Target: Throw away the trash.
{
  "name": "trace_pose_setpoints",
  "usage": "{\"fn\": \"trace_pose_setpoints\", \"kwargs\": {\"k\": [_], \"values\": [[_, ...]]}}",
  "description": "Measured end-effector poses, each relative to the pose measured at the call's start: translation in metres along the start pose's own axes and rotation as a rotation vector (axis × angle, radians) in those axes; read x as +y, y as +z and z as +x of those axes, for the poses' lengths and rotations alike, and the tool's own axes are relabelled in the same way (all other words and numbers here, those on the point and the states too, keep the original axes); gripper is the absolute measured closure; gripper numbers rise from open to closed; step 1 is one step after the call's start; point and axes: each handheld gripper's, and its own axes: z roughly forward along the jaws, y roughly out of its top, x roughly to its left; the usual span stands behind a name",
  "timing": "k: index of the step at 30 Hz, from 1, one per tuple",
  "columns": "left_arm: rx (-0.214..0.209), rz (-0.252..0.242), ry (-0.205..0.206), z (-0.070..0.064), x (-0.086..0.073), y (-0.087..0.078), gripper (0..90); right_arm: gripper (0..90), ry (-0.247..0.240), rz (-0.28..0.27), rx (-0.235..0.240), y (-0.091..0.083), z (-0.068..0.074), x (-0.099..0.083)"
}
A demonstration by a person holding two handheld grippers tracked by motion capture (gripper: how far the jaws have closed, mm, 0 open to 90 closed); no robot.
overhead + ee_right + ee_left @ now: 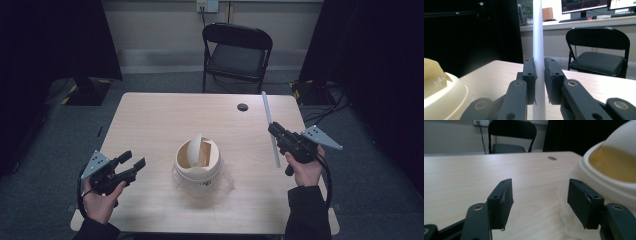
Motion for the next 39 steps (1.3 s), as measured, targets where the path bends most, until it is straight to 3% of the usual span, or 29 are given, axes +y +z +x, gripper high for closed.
{"fn": "trace_pose_setpoints", "kwargs": {"k": [7, 21, 34, 39], "values": [[-0.039, -0.084, 0.013, -0.011, 0.030, 0.001, 37.3, 80.8, -0.004, -0.041, 0.017, -0.003, 0.004, 0.007], [-0.108, -0.183, 0.045, -0.030, 0.079, 0.018, 37.4, 80.8, -0.019, -0.075, 0.046, 0.003, 0.012, 0.014], [-0.196, -0.222, 0.063, -0.055, 0.112, 0.034, 37.7, 80.8, -0.042, -0.115, 0.112, 0.017, 0.033, 0.027], [-0.237, -0.231, 0.069, -0.070, 0.124, 0.046, 38.0, 80.8, -0.059, -0.129, 0.147, 0.025, 0.045, 0.034]]}}
